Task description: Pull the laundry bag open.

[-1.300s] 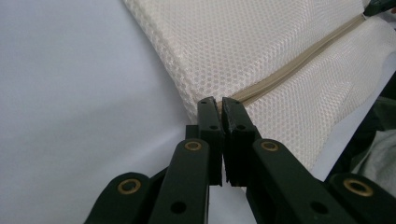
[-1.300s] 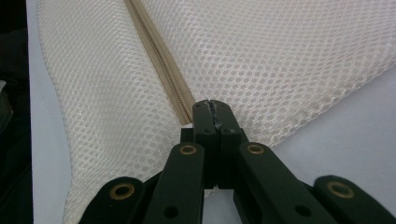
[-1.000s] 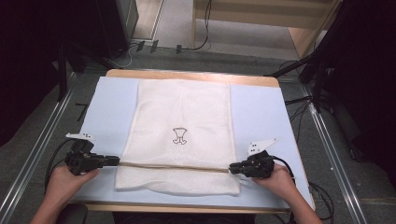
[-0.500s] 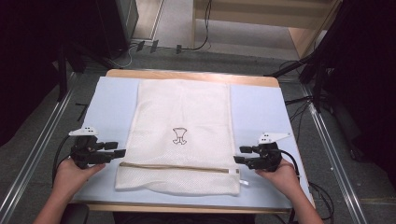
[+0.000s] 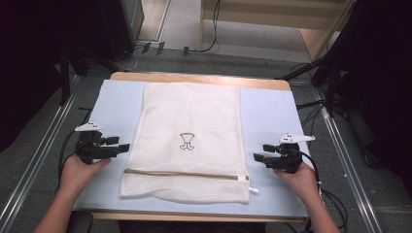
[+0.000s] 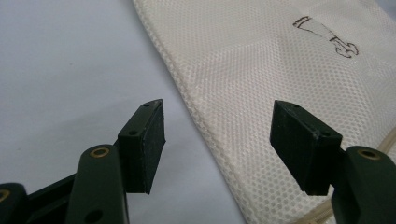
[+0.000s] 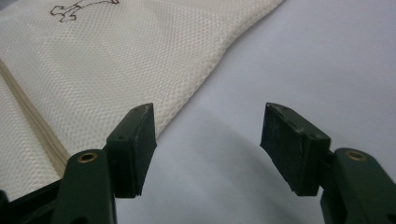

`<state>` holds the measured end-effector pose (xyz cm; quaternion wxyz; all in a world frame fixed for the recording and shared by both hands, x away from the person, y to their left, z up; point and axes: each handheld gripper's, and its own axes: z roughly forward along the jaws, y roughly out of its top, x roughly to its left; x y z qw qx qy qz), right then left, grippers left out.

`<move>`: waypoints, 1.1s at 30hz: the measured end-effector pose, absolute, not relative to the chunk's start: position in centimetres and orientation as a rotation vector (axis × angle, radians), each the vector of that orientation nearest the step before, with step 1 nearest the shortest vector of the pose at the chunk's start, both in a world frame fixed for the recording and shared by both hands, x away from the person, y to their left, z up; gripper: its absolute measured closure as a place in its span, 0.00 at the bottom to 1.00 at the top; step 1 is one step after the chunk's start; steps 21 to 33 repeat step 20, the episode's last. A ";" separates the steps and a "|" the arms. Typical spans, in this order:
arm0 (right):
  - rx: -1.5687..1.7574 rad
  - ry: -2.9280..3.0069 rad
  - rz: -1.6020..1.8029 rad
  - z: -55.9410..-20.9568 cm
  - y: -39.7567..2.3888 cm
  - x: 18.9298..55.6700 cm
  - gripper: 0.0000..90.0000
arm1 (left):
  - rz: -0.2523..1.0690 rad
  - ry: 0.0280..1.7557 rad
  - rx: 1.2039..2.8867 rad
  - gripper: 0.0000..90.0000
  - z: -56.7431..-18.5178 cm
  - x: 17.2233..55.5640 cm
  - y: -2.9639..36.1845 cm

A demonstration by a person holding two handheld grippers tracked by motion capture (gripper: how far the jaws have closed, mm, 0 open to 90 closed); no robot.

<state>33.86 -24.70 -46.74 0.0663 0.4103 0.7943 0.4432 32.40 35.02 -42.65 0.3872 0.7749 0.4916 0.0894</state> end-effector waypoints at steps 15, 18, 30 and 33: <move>1.304 2.335 1.266 -47.5 -26.1 34.0 0.35 | 0.255 1.339 1.972 0.34 -43.7 32.6 36.3; 1.290 2.328 1.264 -47.6 -26.0 34.0 0.33 | 0.265 1.350 1.966 0.33 -43.8 32.7 36.3; 1.282 2.320 1.246 -47.7 -25.9 33.9 0.31 | 0.273 1.356 1.964 0.31 -43.8 32.8 36.3; 1.282 2.320 1.246 -47.7 -25.9 33.9 0.31 | 0.273 1.356 1.964 0.31 -43.8 32.8 36.3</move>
